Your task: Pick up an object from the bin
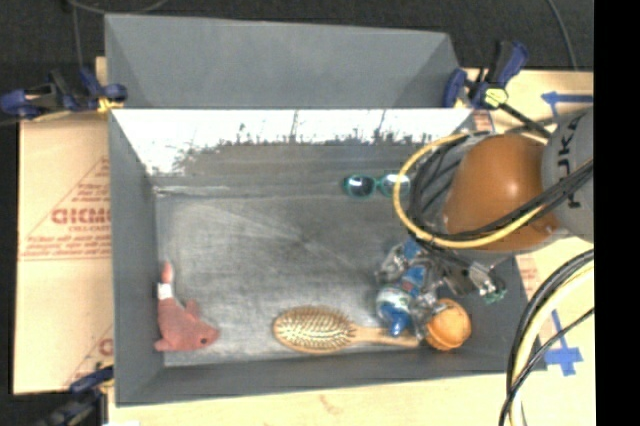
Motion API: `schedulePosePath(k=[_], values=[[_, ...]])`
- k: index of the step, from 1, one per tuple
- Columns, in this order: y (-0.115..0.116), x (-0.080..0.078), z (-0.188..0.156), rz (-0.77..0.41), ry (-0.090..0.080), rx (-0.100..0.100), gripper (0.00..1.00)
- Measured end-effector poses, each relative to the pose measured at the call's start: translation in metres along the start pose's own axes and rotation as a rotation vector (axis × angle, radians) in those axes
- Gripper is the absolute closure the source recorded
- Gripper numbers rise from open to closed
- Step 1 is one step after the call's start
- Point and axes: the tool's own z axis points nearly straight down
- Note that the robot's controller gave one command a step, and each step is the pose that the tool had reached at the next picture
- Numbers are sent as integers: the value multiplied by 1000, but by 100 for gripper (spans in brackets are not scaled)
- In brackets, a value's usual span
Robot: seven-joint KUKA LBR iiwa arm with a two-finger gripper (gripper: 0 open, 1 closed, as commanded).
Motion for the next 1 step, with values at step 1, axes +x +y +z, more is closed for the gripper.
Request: schedulePosePath(k=[1], values=[[-1, -1, 0, -1, 3, -3, 100]])
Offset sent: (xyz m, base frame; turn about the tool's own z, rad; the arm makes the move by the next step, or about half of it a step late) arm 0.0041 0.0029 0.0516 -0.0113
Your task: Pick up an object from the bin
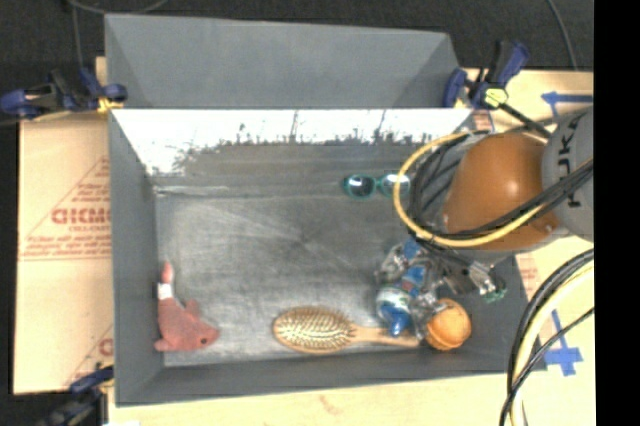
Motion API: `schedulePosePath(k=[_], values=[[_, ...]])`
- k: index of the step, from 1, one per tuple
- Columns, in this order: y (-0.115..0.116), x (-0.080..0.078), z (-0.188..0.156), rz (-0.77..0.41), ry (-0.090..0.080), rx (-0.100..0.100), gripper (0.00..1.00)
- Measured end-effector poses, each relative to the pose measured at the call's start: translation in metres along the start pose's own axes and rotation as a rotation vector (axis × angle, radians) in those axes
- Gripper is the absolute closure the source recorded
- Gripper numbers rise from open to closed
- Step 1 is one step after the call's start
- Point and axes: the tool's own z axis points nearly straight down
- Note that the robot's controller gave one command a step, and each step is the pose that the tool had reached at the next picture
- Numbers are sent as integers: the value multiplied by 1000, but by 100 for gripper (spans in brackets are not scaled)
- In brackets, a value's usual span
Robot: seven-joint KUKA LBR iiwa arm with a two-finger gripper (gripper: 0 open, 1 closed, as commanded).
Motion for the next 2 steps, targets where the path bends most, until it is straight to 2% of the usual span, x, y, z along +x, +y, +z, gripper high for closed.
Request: schedulePosePath(k=[1, 2], values=[[2, 0, -27, -4, 6, -4, 100], [21, 11, -126, -37, 5, -4, 100]])
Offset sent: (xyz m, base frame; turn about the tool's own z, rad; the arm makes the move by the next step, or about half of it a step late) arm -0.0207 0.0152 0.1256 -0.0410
